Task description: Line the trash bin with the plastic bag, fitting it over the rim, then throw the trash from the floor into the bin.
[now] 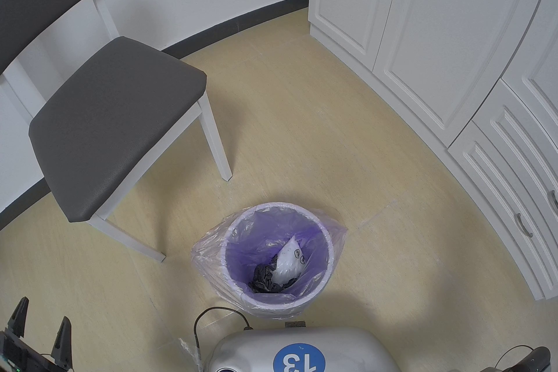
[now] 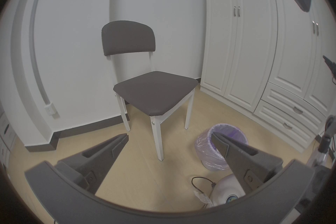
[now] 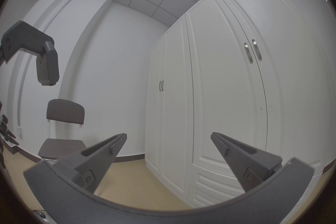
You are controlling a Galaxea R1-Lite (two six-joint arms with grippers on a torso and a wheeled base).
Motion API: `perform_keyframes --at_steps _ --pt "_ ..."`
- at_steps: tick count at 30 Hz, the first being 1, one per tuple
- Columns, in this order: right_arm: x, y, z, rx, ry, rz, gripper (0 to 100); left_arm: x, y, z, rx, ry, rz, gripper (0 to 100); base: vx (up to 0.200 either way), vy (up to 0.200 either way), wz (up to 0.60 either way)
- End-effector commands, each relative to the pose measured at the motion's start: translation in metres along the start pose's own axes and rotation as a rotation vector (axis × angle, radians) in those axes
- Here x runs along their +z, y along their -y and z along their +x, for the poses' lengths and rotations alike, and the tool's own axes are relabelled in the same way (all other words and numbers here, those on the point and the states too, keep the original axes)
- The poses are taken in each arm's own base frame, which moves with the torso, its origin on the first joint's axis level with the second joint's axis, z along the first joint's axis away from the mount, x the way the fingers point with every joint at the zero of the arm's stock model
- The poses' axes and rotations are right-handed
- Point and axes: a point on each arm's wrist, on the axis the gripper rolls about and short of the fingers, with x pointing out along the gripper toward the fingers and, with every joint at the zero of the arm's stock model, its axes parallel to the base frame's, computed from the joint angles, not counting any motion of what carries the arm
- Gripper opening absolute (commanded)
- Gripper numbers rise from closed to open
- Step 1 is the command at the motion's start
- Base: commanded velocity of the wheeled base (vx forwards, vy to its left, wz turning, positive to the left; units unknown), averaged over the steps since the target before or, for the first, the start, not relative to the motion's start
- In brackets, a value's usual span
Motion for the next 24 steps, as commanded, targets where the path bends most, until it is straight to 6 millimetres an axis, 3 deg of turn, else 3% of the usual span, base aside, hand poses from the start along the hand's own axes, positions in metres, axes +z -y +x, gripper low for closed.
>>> perform_keyframes --at_steps 1,6,9,13,15,24 --pt "0.001 0.0 -0.002 0.012 0.007 -0.004 100 -0.005 0.0 0.0 -0.018 0.0 0.019 100 0.0 0.0 0.0" --pt "0.008 -0.002 -0.001 0.111 -0.042 -0.018 100 -0.005 0.0 0.0 -0.017 0.002 0.005 100 0.0 0.0 0.0" --pt "0.015 -0.004 -0.004 0.239 -0.229 -0.004 100 -0.005 0.0 0.0 -0.015 0.0 -0.001 100 0.0 0.0 0.0" --pt "0.008 -0.004 -0.013 0.254 -0.448 0.009 100 -0.004 0.0 0.0 -0.015 0.006 -0.002 100 0.0 0.0 0.0" --pt "0.004 -0.004 -0.015 0.255 -0.477 0.011 100 -0.004 0.0 0.0 -0.015 0.006 -0.002 100 0.0 0.0 0.0" --pt "-0.053 -0.006 -0.025 0.251 -0.673 0.033 100 -0.004 0.0 0.0 -0.015 0.006 -0.002 100 0.0 0.0 0.0"
